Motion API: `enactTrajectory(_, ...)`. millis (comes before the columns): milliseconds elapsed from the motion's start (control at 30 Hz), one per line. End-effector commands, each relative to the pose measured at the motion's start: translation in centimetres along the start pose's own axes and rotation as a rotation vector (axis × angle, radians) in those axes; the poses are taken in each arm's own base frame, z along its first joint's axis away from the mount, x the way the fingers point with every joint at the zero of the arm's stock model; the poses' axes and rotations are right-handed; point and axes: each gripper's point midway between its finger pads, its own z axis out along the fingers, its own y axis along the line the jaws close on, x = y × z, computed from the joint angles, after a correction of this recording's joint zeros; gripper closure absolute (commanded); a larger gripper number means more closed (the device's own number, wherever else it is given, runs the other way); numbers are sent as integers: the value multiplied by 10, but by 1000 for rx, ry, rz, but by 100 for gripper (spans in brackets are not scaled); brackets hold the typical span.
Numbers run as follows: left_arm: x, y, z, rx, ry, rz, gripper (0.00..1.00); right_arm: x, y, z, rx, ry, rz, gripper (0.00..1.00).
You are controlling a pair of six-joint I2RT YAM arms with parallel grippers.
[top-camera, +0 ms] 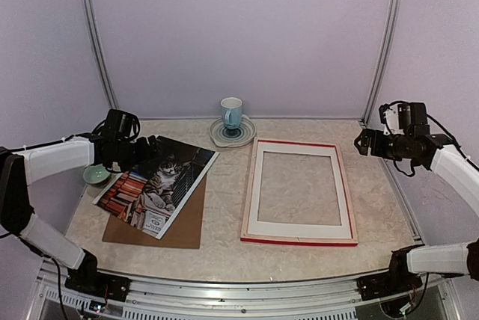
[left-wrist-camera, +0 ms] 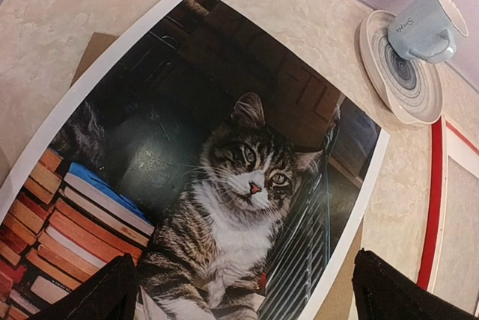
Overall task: Put the photo into the frame
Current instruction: Adjust the backboard at the center of the board.
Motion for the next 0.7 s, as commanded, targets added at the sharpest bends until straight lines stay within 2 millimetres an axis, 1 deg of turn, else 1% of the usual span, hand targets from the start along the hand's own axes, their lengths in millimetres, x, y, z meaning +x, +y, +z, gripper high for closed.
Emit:
enactTrajectory(0,4,2,3,-49,-1,47,1,-16,17,-23,-75,-133,-61,1)
enactTrajectory(67,6,0,3,-63,-1,64,1,-22,36,-37,-182,-203,-110,1)
enactTrajectory(133,8,0,3,-81,-1,78,1,-23,48,-49,-264,-267,-92,1)
enactTrajectory(167,9,-1,3,-88,0,86,1,-24,49,-56,-283,-299,-62,1)
enactTrajectory(233,12,-2,4,-98,5,100,1,-19,49,-62,-306,-332,-9,1)
enactTrajectory(300,14,-4,4,-107,9,113,1,-19,56,-71,-355,-367,-9,1)
enactTrajectory(367,15,-5,5,-117,16,122,1,-16,64,-73,-405,-361,-24,1)
enactTrajectory(500,21,-7,7,-122,36,123,1,-11,71,-64,-440,-301,-46,1)
enactTrajectory(667,41,-1,16,-134,94,65,1,-9,78,-64,-481,-292,-57,1)
